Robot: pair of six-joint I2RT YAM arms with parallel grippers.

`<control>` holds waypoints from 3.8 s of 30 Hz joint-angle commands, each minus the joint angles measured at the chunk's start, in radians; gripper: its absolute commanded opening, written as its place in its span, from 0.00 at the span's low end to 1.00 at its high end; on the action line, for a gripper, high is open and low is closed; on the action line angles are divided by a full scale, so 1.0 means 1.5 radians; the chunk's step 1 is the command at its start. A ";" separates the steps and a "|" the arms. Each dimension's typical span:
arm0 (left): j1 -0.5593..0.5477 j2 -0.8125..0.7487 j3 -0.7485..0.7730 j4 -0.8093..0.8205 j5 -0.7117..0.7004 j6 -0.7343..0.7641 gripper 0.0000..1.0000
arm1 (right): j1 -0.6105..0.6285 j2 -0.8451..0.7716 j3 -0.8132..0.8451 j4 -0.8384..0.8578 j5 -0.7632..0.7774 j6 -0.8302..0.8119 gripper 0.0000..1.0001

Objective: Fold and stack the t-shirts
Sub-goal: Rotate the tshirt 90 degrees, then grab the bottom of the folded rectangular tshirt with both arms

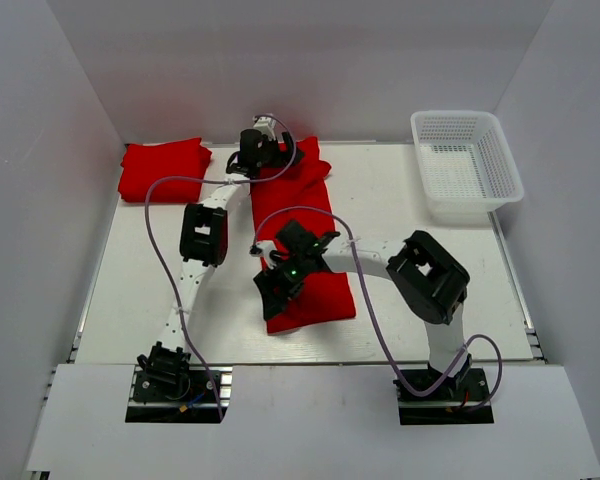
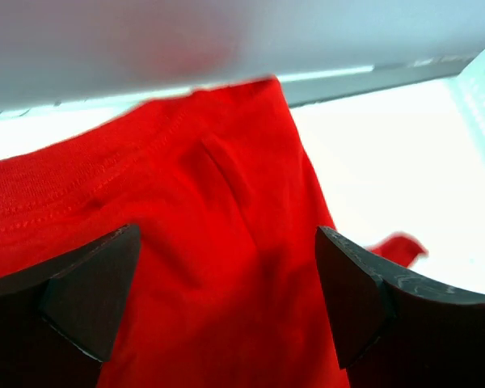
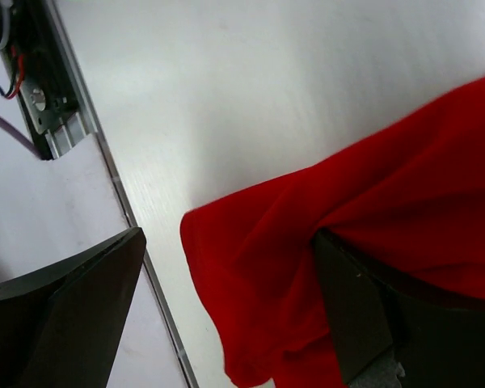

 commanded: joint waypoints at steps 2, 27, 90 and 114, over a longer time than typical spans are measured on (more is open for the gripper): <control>-0.004 0.049 0.017 0.035 0.028 -0.065 1.00 | 0.053 0.048 0.004 -0.065 -0.018 -0.051 0.90; -0.004 -0.367 -0.052 -0.020 -0.071 0.078 1.00 | 0.059 -0.193 0.116 -0.184 0.384 0.086 0.90; -0.347 -1.097 -1.205 -0.430 -0.205 -0.160 0.99 | -0.059 -0.468 -0.347 -0.128 0.425 0.269 0.90; -0.405 -1.012 -1.227 -0.355 -0.246 -0.204 0.19 | -0.066 -0.450 -0.377 -0.089 0.421 0.263 0.82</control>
